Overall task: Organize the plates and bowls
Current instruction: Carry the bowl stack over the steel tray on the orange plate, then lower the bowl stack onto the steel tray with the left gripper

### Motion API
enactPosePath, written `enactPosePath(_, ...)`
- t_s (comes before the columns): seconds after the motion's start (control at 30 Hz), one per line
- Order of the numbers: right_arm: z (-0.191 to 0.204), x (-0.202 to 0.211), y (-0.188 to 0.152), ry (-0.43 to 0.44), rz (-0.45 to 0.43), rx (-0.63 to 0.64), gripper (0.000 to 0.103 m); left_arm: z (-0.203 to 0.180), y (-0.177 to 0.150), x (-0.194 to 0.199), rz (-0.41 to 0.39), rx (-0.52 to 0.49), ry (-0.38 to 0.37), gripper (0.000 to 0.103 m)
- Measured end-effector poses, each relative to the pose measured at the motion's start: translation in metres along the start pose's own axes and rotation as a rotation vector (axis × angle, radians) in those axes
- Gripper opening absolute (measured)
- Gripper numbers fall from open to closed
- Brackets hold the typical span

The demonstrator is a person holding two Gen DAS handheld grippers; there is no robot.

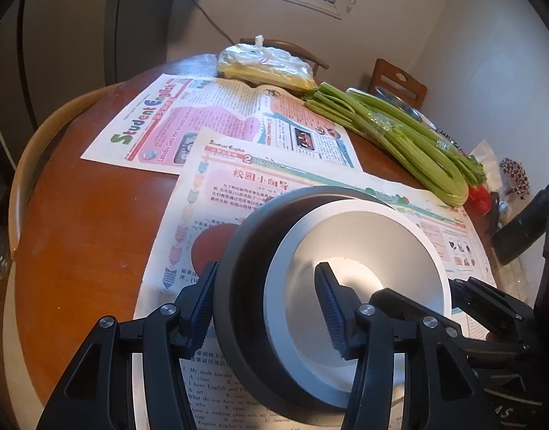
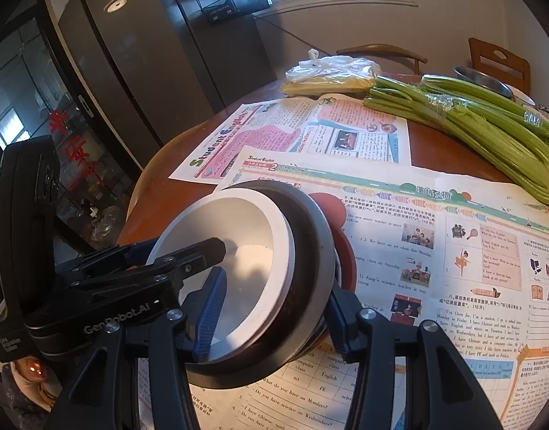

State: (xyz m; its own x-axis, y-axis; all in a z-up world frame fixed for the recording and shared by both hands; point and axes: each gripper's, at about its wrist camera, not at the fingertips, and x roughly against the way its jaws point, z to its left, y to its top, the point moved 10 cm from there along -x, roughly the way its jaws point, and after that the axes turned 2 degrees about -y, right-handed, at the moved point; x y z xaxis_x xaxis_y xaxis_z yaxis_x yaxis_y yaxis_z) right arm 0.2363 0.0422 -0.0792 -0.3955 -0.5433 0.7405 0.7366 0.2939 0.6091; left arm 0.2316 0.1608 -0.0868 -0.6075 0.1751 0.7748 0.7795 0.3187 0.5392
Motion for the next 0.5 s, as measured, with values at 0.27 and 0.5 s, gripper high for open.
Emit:
enactPosePath(0.27,-0.0047,0.0,-0.0042,-0.018,0.001,-0.005,0.052,-0.0022,-0.0025,0.0034,-0.007,-0.012,-0.009,0.056)
enactPosePath(0.5,-0.0072,-0.0021,-0.0086,-0.056,0.005,0.025,0.052,-0.0012,-0.0039,0.0086,-0.016,-0.013,-0.008,0.056)
